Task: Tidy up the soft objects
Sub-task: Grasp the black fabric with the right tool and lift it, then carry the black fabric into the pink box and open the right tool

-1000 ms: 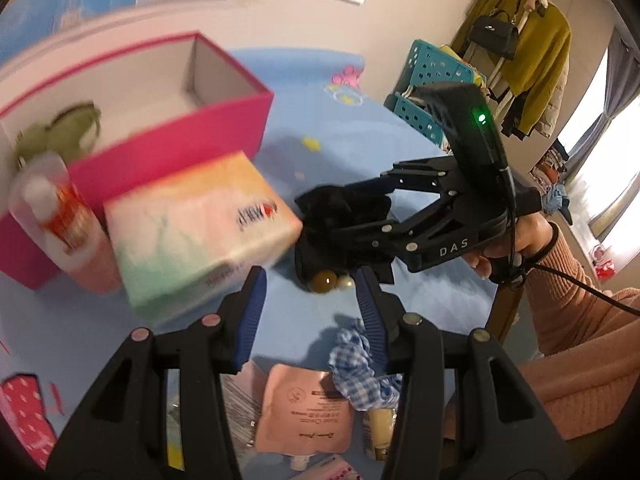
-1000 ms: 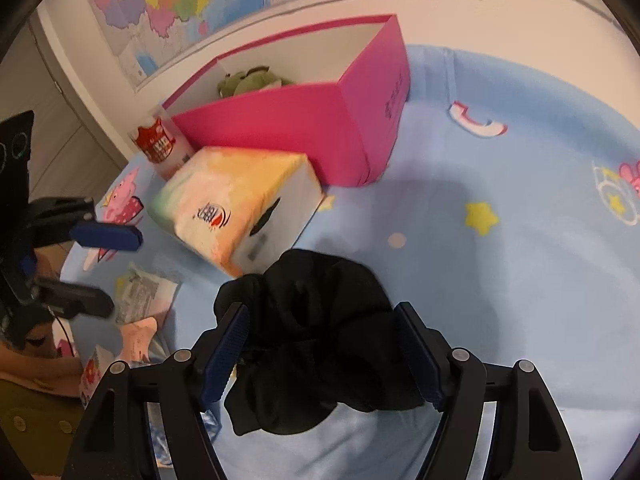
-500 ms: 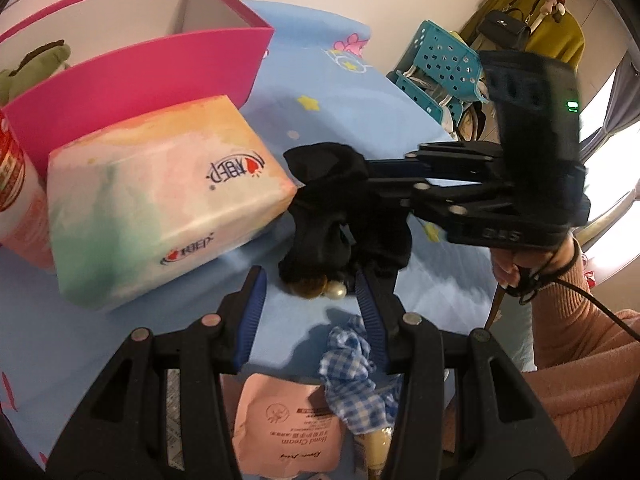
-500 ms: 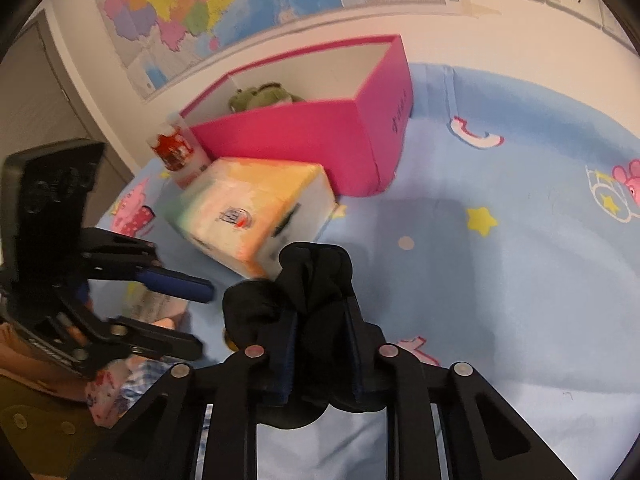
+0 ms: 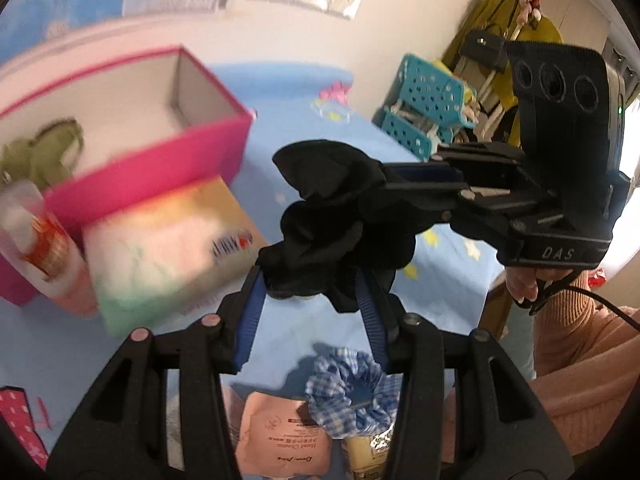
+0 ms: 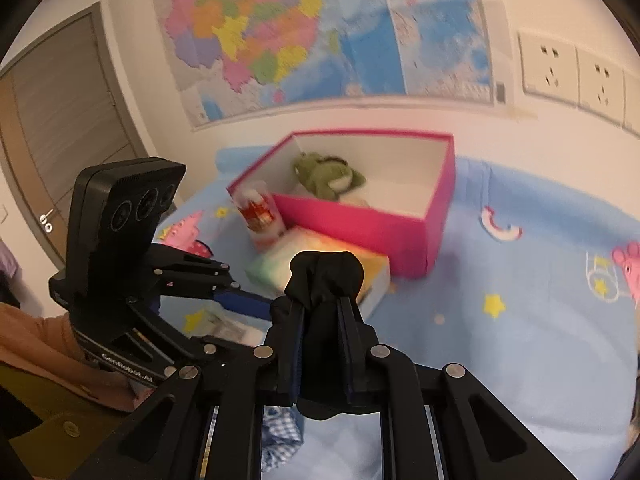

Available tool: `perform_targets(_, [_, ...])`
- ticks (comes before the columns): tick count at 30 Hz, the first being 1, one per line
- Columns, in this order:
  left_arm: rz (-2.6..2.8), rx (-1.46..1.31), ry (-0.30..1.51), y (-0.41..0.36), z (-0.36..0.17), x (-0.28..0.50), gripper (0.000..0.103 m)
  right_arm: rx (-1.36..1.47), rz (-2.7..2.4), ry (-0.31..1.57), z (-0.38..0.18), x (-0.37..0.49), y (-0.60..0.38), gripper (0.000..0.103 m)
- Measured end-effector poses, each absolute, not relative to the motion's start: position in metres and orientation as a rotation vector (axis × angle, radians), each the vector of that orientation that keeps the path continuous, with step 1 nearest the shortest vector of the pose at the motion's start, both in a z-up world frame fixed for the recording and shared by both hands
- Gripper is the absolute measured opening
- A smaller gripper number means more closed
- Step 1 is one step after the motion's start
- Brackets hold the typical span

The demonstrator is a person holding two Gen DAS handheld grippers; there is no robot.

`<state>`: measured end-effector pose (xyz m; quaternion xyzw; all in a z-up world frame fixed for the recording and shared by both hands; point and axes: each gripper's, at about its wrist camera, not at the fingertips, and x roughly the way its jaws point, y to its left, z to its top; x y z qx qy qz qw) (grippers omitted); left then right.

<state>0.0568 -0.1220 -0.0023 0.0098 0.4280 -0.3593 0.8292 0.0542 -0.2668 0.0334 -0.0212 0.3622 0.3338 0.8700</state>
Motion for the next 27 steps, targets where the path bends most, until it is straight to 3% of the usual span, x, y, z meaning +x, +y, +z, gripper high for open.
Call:
perform_targets(14, [-0.686, 0.052, 0.796, -0.103, 0.046, 0.100, 0.044, -0.085, 0.747, 0.594, 0.091, 0.092, -0.242, 0.008])
perform_targets(20, [-0.689, 0.048, 0.820, -0.096, 0.034, 0.101, 0.043, -0.096, 0.749, 0.658, 0.074, 0.104, -0.239, 0.008])
perform_targets(22, [-0.714, 0.064, 0.843, -0.098, 0.025, 0.092, 0.043, -0.070, 0.733, 0.726, 0.054, 0.107, -0.247, 0.022])
perform_targets(23, [-0.734, 0.078, 0.863, -0.100, 0.018, 0.087, 0.043, -0.051, 0.706, 0.765, 0.041, 0.107, -0.254, 0.040])
perform_targets(24, [-0.752, 0.093, 0.876, -0.103, 0.012, 0.081, 0.043, -0.037, 0.684, 0.791, 0.031, 0.106, -0.260, 0.050])
perform_targets(27, [-0.803, 0.124, 0.928, -0.109, -0.006, 0.067, 0.043, 0.022, 0.668, 0.893, 0.002, 0.101, -0.279, 0.059])
